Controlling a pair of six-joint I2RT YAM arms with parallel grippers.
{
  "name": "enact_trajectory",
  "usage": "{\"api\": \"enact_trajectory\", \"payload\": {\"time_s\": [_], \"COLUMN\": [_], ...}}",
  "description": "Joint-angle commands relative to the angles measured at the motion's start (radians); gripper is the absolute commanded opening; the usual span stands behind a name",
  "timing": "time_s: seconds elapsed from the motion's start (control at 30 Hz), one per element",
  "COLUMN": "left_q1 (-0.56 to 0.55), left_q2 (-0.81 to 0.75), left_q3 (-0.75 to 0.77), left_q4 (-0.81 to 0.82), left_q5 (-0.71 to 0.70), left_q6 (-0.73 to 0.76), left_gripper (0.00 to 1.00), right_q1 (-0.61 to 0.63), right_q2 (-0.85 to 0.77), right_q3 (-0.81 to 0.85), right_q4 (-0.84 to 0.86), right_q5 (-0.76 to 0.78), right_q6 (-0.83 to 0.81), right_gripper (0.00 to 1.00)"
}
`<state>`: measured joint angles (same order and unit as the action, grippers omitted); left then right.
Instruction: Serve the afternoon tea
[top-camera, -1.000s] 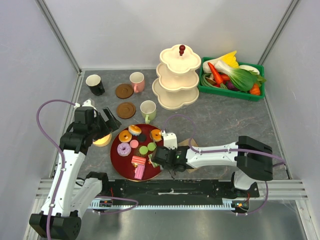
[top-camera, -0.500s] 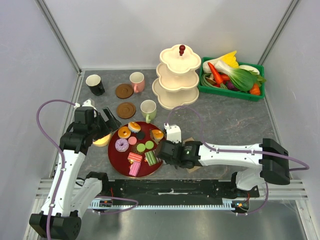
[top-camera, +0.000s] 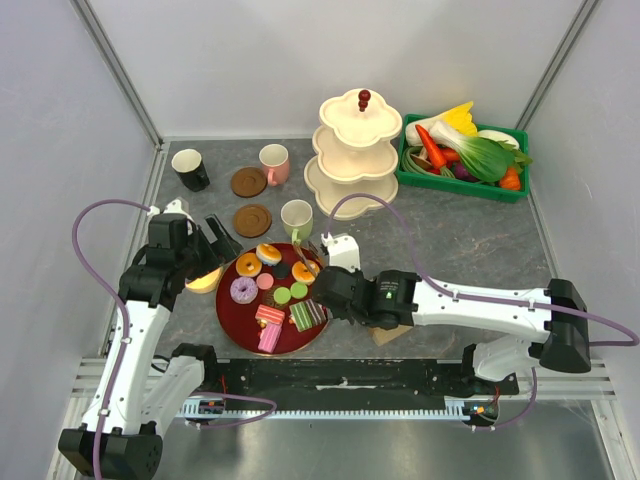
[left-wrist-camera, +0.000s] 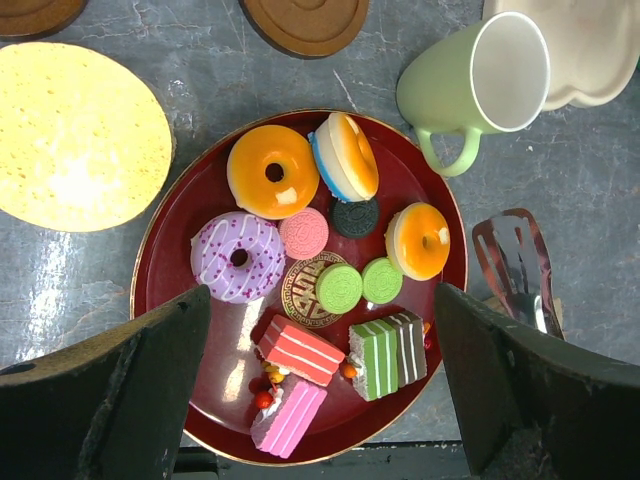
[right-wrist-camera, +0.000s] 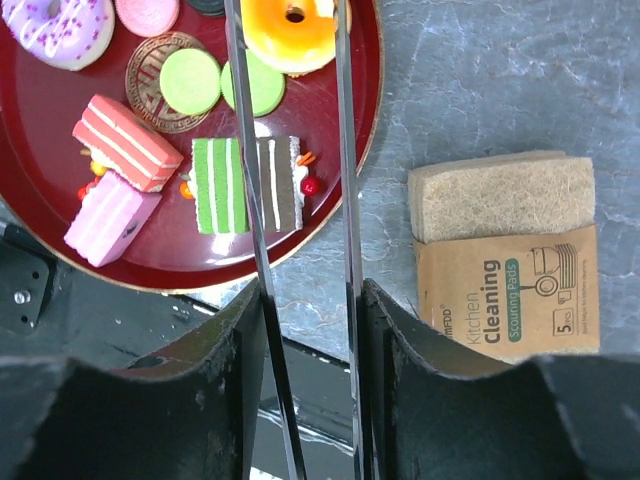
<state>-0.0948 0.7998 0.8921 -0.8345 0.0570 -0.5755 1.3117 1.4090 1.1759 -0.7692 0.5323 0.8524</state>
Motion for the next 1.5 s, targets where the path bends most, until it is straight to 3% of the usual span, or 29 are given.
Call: {"api": "enact_trajectory", "payload": {"time_s": [0.0, 0.23, 0.73, 1.17, 1.47], "left_q1": [0.006, 0.006, 0.004, 0.006, 0.004], "left_q2": [-0.022, -0.019, -0.036, -0.033, -0.034], "left_q3": [0.002, -0.004, 0.004, 0.013, 0.018], "left_q4": [0.02, 0.02, 0.002, -0.006, -0.012], "left_q5": [0.014, 0.014, 0.001, -0.003, -0.009], "left_q6": [0.012, 0.011, 0.019, 0.023, 0.026], "left_gripper": [0.97, 0.97, 0.98, 0.97, 0.98], "right_q1": [0.001, 0.001, 0.001, -0.017, -0.032], "right_q2": [-0.012, 0.059, 0.326, 0.443, 0.443], "right_q3": [0.079, 0.169, 0.381, 0.45, 0.447], "right_q4": [0.007, -0.084, -0.032, -0.01, -0.008], "right_q5": [-0.044, -0.092, 0.043, 0.032, 0.029], "right_q6": [-0.16, -0.343, -0.575, -0.661, -0.665], "right_gripper": [0.48, 0.57, 0.58, 0.55, 0.43]}}
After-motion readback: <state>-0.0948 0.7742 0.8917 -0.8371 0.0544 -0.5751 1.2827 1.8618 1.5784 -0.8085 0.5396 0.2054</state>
